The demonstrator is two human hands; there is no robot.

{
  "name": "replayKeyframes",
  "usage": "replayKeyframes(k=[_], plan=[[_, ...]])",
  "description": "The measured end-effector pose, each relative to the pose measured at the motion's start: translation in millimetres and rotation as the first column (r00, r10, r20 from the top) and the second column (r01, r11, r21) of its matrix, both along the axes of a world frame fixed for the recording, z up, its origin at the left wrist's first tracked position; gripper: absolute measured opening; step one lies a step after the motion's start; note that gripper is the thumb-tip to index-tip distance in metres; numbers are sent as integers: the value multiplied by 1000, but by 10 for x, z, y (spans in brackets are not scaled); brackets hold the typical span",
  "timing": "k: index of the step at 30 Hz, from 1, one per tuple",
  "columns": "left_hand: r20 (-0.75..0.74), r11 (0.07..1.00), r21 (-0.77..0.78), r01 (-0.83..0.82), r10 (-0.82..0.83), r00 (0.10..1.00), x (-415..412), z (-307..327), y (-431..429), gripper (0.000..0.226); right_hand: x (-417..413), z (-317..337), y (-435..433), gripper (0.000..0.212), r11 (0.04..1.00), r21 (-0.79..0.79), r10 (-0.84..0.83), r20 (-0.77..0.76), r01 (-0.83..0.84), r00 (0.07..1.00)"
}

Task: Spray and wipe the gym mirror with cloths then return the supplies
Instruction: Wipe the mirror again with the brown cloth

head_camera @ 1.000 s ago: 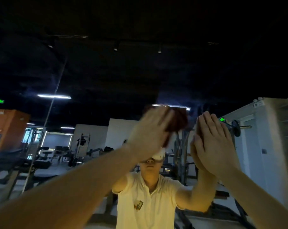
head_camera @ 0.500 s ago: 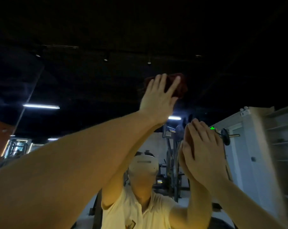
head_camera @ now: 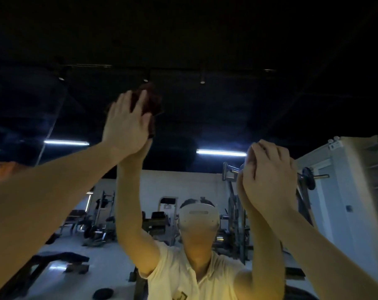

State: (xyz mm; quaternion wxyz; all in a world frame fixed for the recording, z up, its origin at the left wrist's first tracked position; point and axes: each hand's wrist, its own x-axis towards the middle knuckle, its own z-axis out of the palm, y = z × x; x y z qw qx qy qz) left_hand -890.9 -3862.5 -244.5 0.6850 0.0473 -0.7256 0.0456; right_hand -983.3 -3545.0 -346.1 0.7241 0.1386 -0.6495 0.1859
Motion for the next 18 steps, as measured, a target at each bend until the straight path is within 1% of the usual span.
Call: replayKeyframes(k=[1,3,5,6,7,9,11,13,15,16,18], plan=[[-30,997,72,-11,13,999,30,-159,-183,61,5,-21,-12,45,1000,0,0,19,0,1000],[-67,969,247,-10,28,997,51,-494,-378,64,28,-75,-31,53,1000,20,-4,61,3,998],[-83,921,391,-4,39,996,13,-723,-283,65,54,-118,-41,59,999,54,-10,108,4,994],[-81,906,424,-1,39,996,-20,-798,-141,66,61,-147,-33,62,997,79,-19,137,9,990],[-83,906,424,1,38,996,-61,-847,40,66,65,-177,-16,64,994,107,-30,159,13,987],[-91,934,356,7,28,995,-168,-914,461,66,40,-243,51,67,985,173,-44,173,14,984],[-72,963,267,23,-3,997,-304,-977,909,66,10,-302,148,65,970,242,-51,182,6,982],[-43,990,129,54,-48,998,-435,-1079,1385,66,-16,-338,257,64,953,303,-64,197,1,978],[59,992,-79,102,-98,993,-557,-1221,1791,65,1,-371,349,68,936,351,-79,220,-3,972],[131,979,-173,107,-84,988,-594,-1294,1911,65,22,-395,384,72,933,360,-81,228,-7,970],[211,949,-302,85,-21,977,-558,-1345,1906,63,63,-441,416,76,933,361,-84,238,-8,968]])
